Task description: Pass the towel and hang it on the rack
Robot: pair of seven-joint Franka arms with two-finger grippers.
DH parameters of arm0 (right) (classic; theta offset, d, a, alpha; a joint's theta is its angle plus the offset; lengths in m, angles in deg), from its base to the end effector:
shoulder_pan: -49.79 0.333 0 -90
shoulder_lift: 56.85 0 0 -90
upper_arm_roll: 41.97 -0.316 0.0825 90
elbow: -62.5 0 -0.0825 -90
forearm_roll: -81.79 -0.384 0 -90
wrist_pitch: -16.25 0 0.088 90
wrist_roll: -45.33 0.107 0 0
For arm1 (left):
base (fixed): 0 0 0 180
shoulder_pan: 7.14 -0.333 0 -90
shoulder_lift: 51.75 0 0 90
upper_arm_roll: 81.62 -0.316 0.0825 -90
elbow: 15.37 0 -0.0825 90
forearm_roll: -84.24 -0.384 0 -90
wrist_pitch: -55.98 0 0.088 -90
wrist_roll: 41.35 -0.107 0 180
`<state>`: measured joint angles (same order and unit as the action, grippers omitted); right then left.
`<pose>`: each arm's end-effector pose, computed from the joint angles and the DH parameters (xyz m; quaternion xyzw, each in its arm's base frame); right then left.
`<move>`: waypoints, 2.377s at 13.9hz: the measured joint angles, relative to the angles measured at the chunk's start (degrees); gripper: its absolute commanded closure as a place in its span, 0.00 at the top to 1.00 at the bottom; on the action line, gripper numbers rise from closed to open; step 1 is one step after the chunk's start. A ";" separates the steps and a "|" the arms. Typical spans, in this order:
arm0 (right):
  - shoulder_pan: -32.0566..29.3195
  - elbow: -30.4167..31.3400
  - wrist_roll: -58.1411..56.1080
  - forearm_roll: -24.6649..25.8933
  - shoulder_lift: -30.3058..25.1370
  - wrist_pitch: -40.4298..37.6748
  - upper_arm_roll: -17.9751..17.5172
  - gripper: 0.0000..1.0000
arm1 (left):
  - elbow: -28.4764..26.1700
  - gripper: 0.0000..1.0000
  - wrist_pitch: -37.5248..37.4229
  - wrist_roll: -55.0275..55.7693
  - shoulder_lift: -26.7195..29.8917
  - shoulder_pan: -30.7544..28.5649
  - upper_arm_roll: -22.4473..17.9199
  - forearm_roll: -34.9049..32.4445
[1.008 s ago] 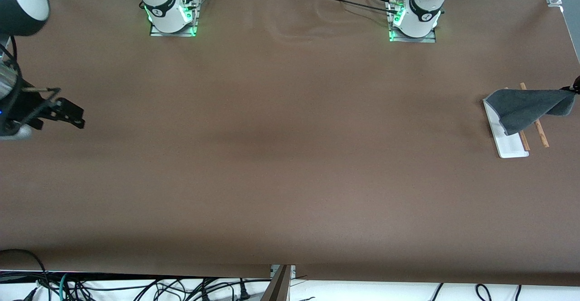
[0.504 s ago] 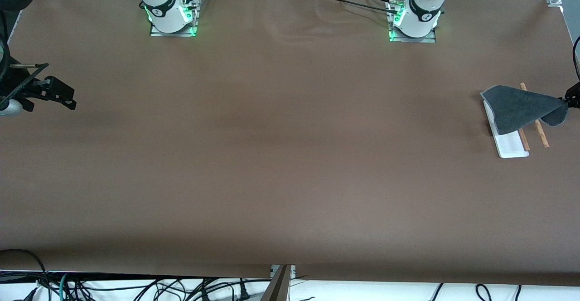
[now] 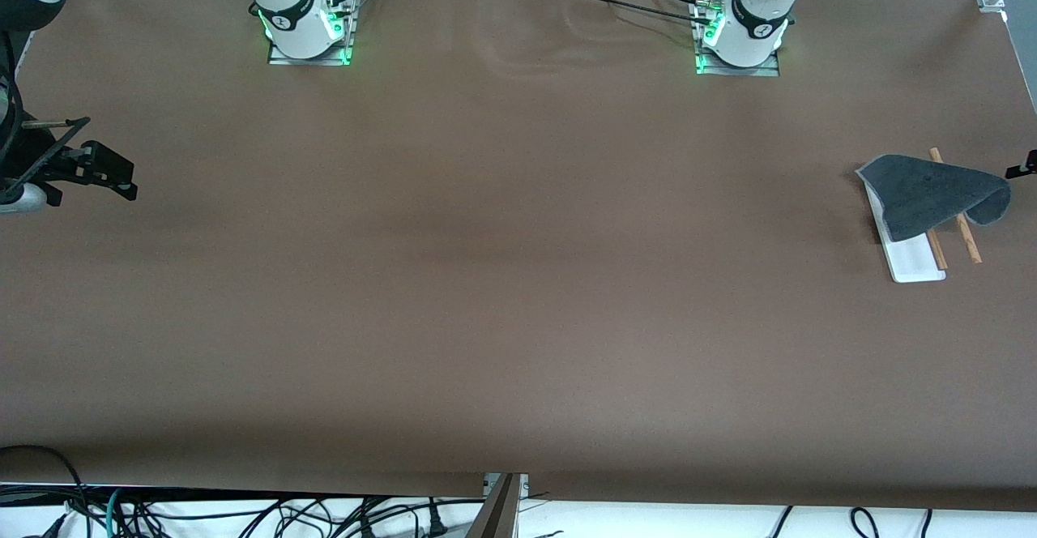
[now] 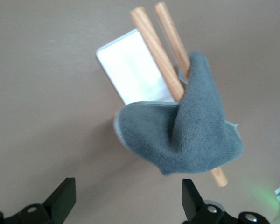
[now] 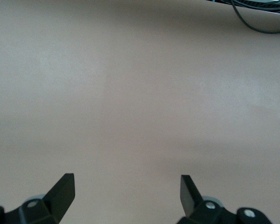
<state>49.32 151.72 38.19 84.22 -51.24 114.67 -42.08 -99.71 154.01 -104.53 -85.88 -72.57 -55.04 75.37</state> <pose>0.5971 -0.0077 0.5881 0.9974 0.0615 0.0299 0.0230 0.4785 0.4672 0.3378 0.9642 -0.2142 -0.0479 0.1490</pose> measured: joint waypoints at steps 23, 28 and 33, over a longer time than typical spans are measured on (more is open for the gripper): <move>0.00 -0.17 0.30 -0.01 0.71 0.68 -0.61 1.00 | 4.31 1.00 -15.48 48.00 16.77 35.78 0.37 3.29; 0.00 -0.18 0.30 -0.01 0.75 0.72 -0.61 1.00 | -9.43 1.00 -8.45 52.07 28.04 46.97 -12.13 7.82; 0.00 -0.18 0.30 -0.01 0.78 0.74 -0.61 1.00 | -19.13 1.00 -3.57 58.09 35.73 49.63 -13.54 10.14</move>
<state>49.32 151.54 38.49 84.21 -50.45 115.41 -42.69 -118.84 150.45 -46.44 -50.15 -22.94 -68.58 85.51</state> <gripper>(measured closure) 0.000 0.000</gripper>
